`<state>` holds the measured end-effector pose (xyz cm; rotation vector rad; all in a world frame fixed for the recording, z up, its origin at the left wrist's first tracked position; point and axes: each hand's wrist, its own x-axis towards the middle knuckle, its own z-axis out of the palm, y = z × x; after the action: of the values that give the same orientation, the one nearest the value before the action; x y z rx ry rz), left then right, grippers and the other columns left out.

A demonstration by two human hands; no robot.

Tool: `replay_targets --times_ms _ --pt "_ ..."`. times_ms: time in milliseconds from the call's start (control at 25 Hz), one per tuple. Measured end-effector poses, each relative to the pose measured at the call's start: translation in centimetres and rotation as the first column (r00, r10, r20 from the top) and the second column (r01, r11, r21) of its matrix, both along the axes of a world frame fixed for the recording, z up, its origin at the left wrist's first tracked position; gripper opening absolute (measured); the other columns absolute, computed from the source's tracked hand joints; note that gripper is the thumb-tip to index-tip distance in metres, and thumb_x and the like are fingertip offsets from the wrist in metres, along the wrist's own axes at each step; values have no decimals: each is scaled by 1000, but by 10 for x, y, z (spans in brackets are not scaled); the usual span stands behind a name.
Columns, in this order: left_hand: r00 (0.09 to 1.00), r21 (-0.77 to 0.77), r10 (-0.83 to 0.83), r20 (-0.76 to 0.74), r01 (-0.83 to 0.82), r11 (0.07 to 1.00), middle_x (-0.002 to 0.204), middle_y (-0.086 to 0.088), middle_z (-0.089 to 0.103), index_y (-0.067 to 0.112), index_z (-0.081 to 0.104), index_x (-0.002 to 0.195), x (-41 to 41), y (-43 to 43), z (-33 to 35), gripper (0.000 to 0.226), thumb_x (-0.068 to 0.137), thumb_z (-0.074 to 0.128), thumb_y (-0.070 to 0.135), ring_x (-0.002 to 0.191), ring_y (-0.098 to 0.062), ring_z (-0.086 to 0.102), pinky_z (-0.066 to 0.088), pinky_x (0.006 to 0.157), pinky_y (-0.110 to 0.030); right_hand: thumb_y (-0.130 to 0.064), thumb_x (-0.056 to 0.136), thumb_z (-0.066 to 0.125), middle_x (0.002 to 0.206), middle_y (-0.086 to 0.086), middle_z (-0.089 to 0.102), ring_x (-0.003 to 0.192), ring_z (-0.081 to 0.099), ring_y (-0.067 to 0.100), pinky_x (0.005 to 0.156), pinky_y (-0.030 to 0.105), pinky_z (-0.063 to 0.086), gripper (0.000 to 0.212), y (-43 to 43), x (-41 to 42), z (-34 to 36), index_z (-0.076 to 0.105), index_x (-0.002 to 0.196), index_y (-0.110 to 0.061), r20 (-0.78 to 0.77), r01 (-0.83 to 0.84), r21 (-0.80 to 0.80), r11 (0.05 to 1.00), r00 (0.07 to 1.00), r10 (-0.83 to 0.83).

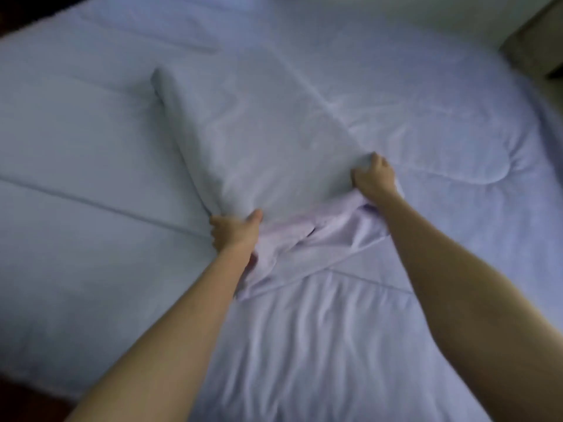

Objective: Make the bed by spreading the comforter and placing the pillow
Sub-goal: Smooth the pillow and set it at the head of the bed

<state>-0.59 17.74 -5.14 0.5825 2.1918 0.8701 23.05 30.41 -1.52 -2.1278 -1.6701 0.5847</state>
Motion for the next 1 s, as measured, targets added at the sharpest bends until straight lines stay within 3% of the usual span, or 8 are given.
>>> replay_targets --times_ms 120,280,360,480,600,680,760,1000 --pt "999 61 16 51 -19 998 124 -18 61 1 51 121 -4 3 -12 66 74 72 43 113 -34 59 49 95 -38 -50 85 53 138 22 45 126 45 39 106 44 37 68 22 7 -26 39 135 -6 -90 93 -62 994 991 -99" --pt "991 134 -23 134 5 991 110 -11 69 7 62 112 -19 -4 -6 51 73 72 38 101 -30 65 53 90 -38 -37 89 53 126 27 56 119 51 41 95 40 42 52 14 2 -5 51 123 2 -27 41 -118 992 999 -45" --pt "985 192 -55 166 23 981 105 -12 71 7 65 108 -41 -17 8 45 71 75 31 97 -26 67 54 88 -39 -37 86 58 119 26 61 112 56 39 89 40 45 49 -16 0 14 59 115 2 -67 -24 -158 987 998 13" --pt "983 250 -99 154 58 966 100 -13 71 8 67 104 -91 -54 41 33 74 76 19 83 -21 65 53 79 -36 -41 81 63 88 20 67 85 63 34 74 40 49 37 -90 -11 30 68 87 -5 -223 -96 -230 968 974 44" --pt "972 161 -226 65 214 964 100 -16 72 10 66 104 -151 -108 58 29 77 74 15 83 -25 66 53 80 -40 -27 80 68 55 9 55 47 50 22 47 29 41 24 -185 -48 34 63 64 -10 -454 -137 -394 909 889 -62" --pt "962 81 -268 58 263 961 102 -15 71 10 63 109 -190 -147 56 32 79 74 14 87 -25 67 52 86 -43 -16 75 70 51 6 47 41 42 17 41 22 32 17 -246 -78 29 60 63 -10 -537 -171 -486 857 832 -138" --pt "940 41 -333 81 330 943 103 -11 71 12 62 110 -224 -180 50 35 78 75 15 92 -27 68 53 89 -45 -16 70 70 57 9 43 46 40 17 45 22 31 13 -290 -101 26 57 68 -11 -579 -213 -546 811 795 -182" --pt "867 44 -479 136 477 878 104 -11 71 11 61 105 -279 -222 40 43 69 82 22 90 -25 67 54 84 -37 -13 76 68 48 0 36 39 34 11 42 20 29 19 -360 -148 28 51 68 -13 -514 -144 -608 781 821 -248"
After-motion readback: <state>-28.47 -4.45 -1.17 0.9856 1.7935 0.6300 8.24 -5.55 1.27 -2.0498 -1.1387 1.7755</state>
